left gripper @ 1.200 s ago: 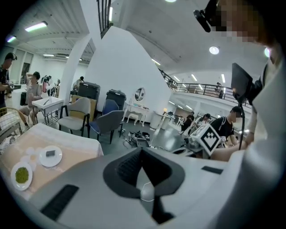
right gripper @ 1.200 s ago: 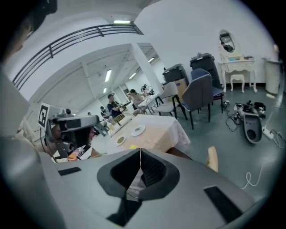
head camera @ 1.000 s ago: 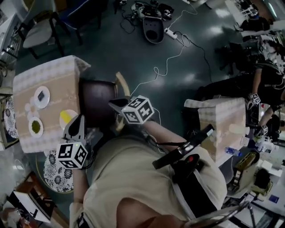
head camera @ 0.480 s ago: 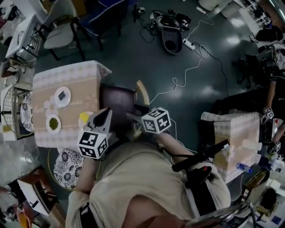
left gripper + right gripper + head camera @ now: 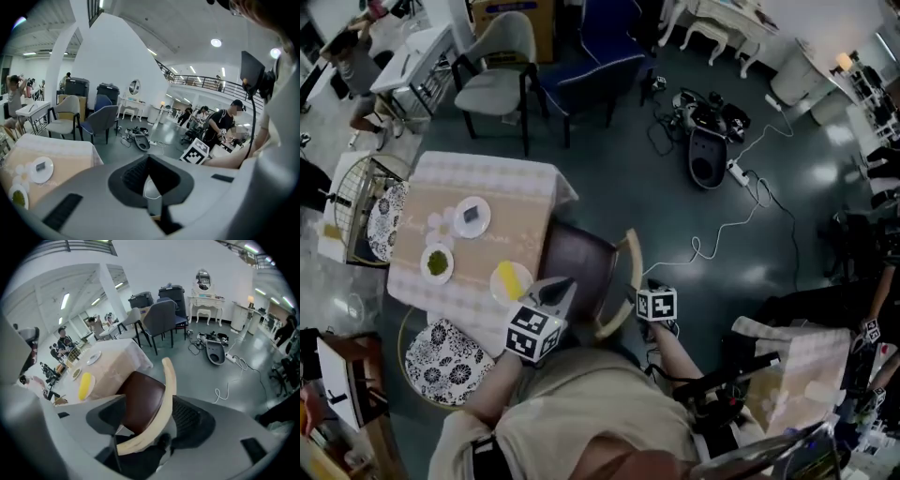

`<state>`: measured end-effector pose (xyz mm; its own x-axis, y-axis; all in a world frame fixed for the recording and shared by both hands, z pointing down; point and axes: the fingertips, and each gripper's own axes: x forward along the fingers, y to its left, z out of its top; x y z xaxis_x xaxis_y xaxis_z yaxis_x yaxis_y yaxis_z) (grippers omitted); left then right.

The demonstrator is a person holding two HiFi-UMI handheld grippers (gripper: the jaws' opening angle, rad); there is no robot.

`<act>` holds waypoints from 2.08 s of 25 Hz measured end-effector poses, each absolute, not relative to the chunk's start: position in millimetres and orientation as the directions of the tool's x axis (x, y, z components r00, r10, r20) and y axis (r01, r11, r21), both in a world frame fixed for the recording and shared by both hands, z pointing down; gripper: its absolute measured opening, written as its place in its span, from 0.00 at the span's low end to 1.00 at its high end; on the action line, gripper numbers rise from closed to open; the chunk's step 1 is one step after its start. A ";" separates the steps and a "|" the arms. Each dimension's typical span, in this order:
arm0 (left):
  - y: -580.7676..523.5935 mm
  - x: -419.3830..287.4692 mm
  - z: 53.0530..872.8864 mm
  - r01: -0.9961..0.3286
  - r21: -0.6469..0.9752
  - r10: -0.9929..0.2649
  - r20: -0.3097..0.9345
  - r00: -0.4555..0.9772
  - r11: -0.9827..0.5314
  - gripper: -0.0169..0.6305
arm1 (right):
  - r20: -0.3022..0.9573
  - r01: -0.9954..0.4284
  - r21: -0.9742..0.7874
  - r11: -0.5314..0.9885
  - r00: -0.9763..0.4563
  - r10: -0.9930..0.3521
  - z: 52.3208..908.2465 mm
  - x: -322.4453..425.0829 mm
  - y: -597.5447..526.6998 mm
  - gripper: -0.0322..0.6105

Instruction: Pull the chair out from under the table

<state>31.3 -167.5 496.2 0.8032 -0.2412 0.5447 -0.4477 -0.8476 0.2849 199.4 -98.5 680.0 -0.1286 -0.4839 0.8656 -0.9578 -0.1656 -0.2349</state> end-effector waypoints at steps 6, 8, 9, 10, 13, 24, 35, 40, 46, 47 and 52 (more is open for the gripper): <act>-162.9 24.0 501.1 -0.470 0.268 -0.258 0.564 0.784 -0.841 0.04 | 0.930 -0.948 -0.179 -0.262 -0.076 -0.361 744.0 222.1 -75.1 0.53; -165.6 20.8 501.8 -0.484 0.249 -0.277 0.571 0.773 -0.839 0.04 | 0.937 -0.940 -0.190 -0.283 -0.087 -0.338 761.0 223.0 -74.9 0.53; -168.0 18.6 502.7 -0.494 0.239 -0.288 0.575 0.766 -0.836 0.04 | 0.940 -0.937 -0.193 -0.290 -0.092 -0.328 769.4 222.9 -76.4 0.53; -170.6 16.1 504.1 -0.504 0.230 -0.299 0.580 0.758 -0.832 0.04 | 0.943 -0.935 -0.197 -0.295 -0.098 -0.318 777.4 222.0 -78.4 0.53; -172.4 11.4 506.8 -0.525 0.219 -0.316 0.593 0.741 -0.822 0.04 | 0.946 -0.922 -0.228 -0.313 -0.134 -0.293 796.6 216.7 -79.4 0.53; -157.1 -16.0 518.2 -0.571 0.210 -0.333 0.635 0.697 -0.794 0.04 | 0.944 -0.869 -0.303 -0.390 -0.217 -0.249 841.1 190.0 -80.5 0.53; -161.0 -39.5 523.4 -0.624 0.217 -0.360 0.658 0.662 -0.750 0.04 | 0.942 -0.775 -0.322 -0.545 -0.206 -0.264 850.6 186.4 -84.4 0.39; -161.4 -40.9 528.2 -0.630 0.225 -0.365 0.653 0.663 -0.743 0.04 | 0.937 -0.739 -0.337 -0.583 -0.203 -0.285 850.2 189.3 -87.5 0.38; -156.5 -47.1 535.7 -0.652 0.240 -0.375 0.656 0.656 -0.720 0.04 | 0.936 -0.691 -0.345 -0.636 -0.203 -0.287 852.7 191.4 -88.2 0.33; -156.6 -47.7 536.4 -0.654 0.241 -0.377 0.655 0.655 -0.717 0.04 | 0.937 -0.690 -0.342 -0.638 -0.199 -0.286 852.5 192.4 -88.4 0.33; -156.7 -47.3 536.2 -0.661 0.253 -0.379 0.654 0.655 -0.706 0.04 | 0.946 -0.685 -0.316 -0.656 -0.178 -0.270 852.6 197.9 -84.6 0.31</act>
<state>-47.3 -156.7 536.2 0.6548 -0.3791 0.6538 -0.6613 -0.7063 0.2528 197.9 -84.6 852.6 -0.1776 -0.2701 0.9463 -0.6854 -0.6560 -0.3159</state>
